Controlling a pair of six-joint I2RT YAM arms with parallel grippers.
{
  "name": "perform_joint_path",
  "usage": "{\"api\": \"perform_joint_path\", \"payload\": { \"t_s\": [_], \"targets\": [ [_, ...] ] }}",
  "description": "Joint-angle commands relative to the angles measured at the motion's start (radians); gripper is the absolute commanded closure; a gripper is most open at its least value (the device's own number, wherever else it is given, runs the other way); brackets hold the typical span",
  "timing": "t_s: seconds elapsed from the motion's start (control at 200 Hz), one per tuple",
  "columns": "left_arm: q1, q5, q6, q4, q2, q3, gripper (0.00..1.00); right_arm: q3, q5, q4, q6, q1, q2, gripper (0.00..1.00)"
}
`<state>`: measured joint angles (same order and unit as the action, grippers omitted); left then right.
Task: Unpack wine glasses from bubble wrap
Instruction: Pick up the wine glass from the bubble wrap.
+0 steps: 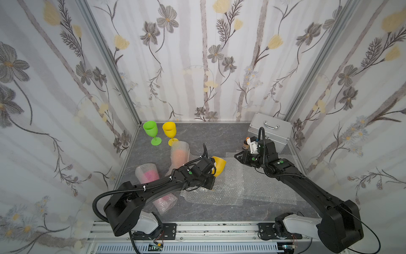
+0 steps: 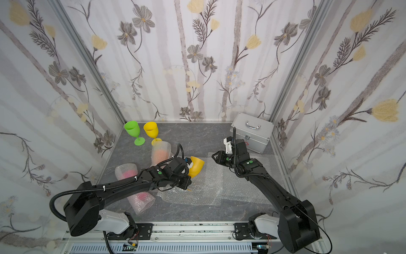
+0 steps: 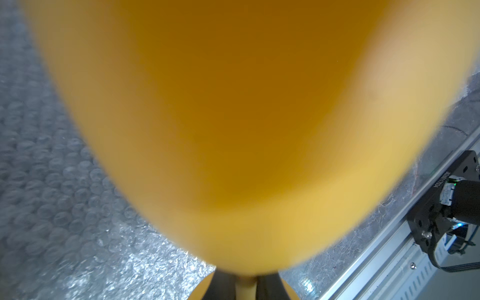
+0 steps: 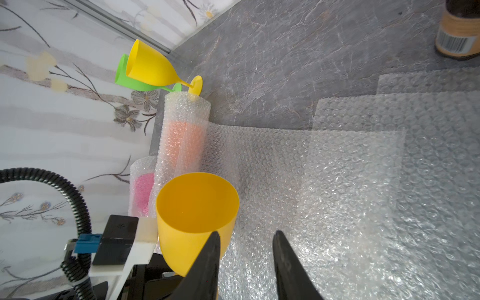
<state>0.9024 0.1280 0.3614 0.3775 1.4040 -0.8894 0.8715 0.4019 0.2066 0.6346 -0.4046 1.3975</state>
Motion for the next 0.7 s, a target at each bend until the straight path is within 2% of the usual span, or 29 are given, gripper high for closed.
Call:
{"api": "perform_joint_path", "payload": {
  "t_s": [0.0,0.305,0.695],
  "targets": [
    [0.027,-0.104,-0.088,-0.069,-0.045,0.029,0.94,0.012,0.089,-0.006,-0.016,0.006,0.017,0.63],
    [0.102,-0.202,-0.216,-0.131,-0.082,0.076,0.94,0.008,0.149,-0.034,0.004,0.009,0.072,0.61],
    [0.121,-0.239,-0.271,-0.142,-0.048,0.054,0.94,0.011,0.188,-0.04,0.002,-0.008,0.133,0.64]
  ]
}}
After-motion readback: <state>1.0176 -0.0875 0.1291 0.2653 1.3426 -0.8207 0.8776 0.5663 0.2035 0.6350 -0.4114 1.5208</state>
